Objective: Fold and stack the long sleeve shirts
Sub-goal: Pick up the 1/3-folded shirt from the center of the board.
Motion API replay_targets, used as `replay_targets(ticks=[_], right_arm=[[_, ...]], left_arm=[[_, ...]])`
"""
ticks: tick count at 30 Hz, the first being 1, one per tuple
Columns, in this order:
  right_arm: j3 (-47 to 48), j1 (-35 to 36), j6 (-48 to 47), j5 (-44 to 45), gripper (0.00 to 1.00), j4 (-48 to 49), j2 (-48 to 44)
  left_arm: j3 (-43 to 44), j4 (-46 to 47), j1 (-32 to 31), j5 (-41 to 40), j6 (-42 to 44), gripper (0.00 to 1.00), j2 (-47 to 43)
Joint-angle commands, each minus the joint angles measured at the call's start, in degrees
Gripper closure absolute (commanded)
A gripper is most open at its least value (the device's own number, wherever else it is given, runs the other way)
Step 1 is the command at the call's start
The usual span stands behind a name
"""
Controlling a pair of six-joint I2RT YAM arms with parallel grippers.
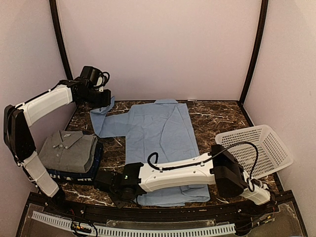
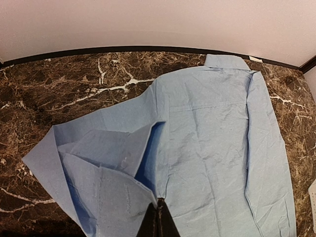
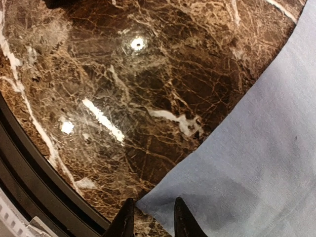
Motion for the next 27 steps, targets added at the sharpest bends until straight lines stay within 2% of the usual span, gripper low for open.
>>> replay_targets(ticks=[1,7,12,17,27], right_arm=[[2.6,0.8,-0.9,1.2,0.75,-2.6,2.7],[3.9,1.0,-0.9,1.3,0.80,-4.5,3.8],[1.1,0.3,-0.4,1.7,1.00,-2.8,0.9],[-6.2,-1.4,0.4,2.2,1.00,2.7,-5.7],[-20.9,-2.5,2.2,3.8,1.00,17.1,-20.8]], left_arm=[[1.8,1.1,0.3,0.5,0.3,1.00,-1.7],[1.9,1.4,0.3,0.4,0.2,1.00,-1.7],[3.6,1.7,0.3,0.5,0.5,1.00,-1.4],[5.8,2.6,0.3,1.5,0.5,1.00,-1.8],[13.9,7.3,0.3,12.1,-2.6,1.00,-2.8]])
